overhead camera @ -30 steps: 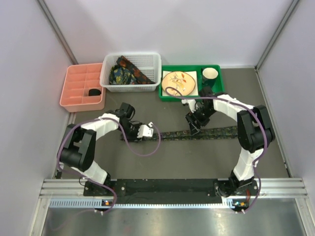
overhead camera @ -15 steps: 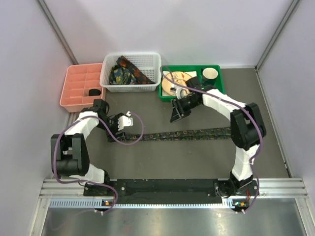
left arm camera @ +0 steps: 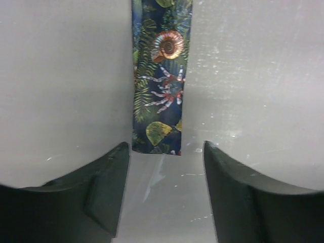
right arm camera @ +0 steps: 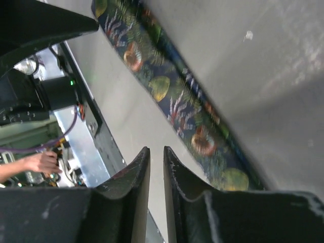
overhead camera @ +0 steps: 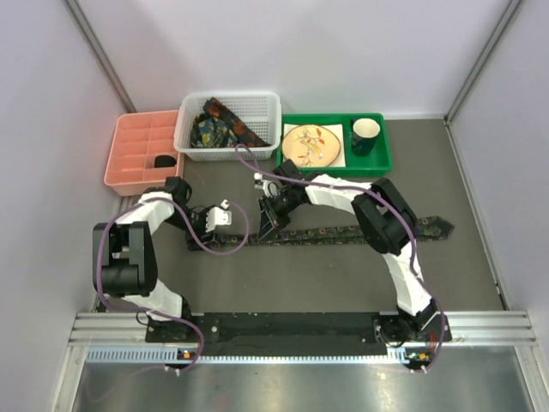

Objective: Roll the ties
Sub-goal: Roll the tie at the center of the board.

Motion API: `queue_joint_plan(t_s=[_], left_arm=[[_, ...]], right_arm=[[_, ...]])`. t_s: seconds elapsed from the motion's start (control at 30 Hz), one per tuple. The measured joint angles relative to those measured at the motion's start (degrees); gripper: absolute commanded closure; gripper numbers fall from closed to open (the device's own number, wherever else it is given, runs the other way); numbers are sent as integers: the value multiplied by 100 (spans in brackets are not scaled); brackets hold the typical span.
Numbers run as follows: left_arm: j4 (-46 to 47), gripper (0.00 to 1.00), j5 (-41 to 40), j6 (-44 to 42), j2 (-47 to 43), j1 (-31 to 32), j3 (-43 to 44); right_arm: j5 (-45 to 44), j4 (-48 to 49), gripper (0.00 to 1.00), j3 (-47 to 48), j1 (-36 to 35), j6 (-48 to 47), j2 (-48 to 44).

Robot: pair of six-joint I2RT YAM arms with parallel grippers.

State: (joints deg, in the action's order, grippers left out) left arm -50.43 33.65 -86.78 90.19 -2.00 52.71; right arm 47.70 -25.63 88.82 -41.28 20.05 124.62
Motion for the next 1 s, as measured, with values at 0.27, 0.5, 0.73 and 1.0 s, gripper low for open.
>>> queue_joint_plan(t_s=[0.27, 0.5, 0.73, 1.0], left_arm=[[321, 44, 0, 74, 0, 0, -249], [485, 56, 17, 192, -39, 0, -396], [442, 64, 256, 289, -437, 24, -409], [302, 71, 638, 501, -796, 372, -229]], right_arm=[[-136, 538, 94, 138, -203, 721, 328], [-391, 719, 95, 584, -551, 970, 691], [-433, 702, 96, 656, -575, 1016, 909], [-428, 702, 96, 656, -575, 1060, 909]])
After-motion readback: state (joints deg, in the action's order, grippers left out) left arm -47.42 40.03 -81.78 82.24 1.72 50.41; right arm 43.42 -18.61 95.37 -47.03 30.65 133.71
